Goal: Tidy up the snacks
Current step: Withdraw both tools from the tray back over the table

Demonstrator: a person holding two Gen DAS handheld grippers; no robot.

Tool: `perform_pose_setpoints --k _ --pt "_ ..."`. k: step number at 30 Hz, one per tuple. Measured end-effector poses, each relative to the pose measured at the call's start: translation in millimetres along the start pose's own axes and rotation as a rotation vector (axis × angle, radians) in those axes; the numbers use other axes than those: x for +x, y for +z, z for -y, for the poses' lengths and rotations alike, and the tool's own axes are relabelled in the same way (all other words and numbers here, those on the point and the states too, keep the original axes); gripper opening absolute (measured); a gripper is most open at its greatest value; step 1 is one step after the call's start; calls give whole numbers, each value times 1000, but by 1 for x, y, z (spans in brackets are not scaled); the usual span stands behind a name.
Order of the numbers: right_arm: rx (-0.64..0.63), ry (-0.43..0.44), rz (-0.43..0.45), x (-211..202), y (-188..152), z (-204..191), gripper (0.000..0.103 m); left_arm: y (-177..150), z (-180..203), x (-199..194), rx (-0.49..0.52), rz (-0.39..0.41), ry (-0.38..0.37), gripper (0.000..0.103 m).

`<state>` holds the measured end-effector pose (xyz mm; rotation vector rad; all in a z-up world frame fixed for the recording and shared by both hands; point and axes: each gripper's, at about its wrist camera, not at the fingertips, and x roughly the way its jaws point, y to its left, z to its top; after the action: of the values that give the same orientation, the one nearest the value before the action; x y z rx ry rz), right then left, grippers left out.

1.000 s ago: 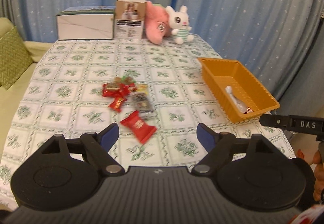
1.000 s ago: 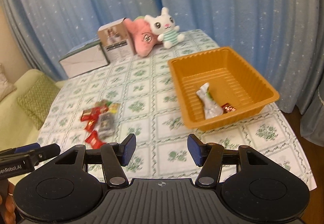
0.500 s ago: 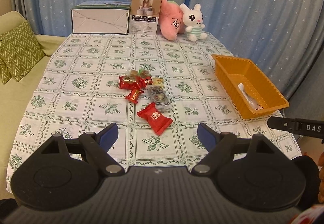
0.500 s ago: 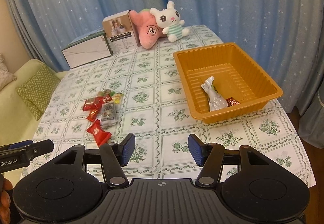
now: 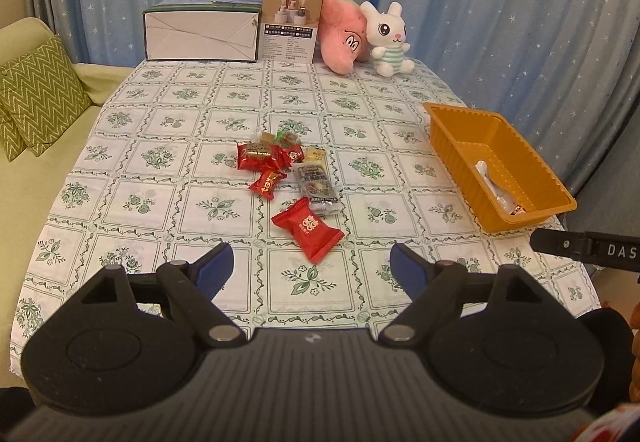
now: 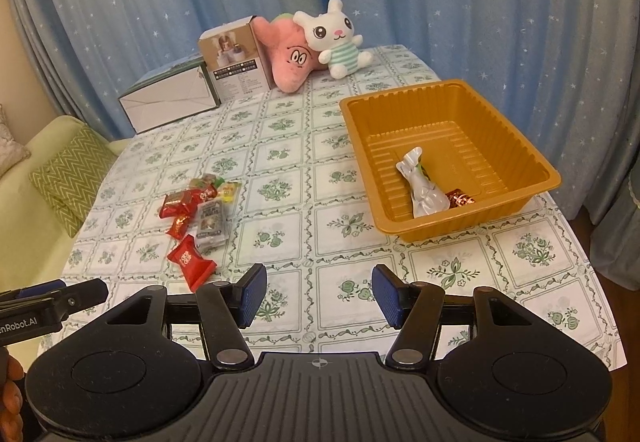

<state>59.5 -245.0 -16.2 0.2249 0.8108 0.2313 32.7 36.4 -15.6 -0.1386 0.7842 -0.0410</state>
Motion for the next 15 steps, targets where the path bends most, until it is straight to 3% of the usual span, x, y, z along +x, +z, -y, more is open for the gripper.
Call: perform_pose_setpoints --k 15 --pt "7 -5 -26 17 -5 4 59 -3 -2 19 -41 -24 32 84"
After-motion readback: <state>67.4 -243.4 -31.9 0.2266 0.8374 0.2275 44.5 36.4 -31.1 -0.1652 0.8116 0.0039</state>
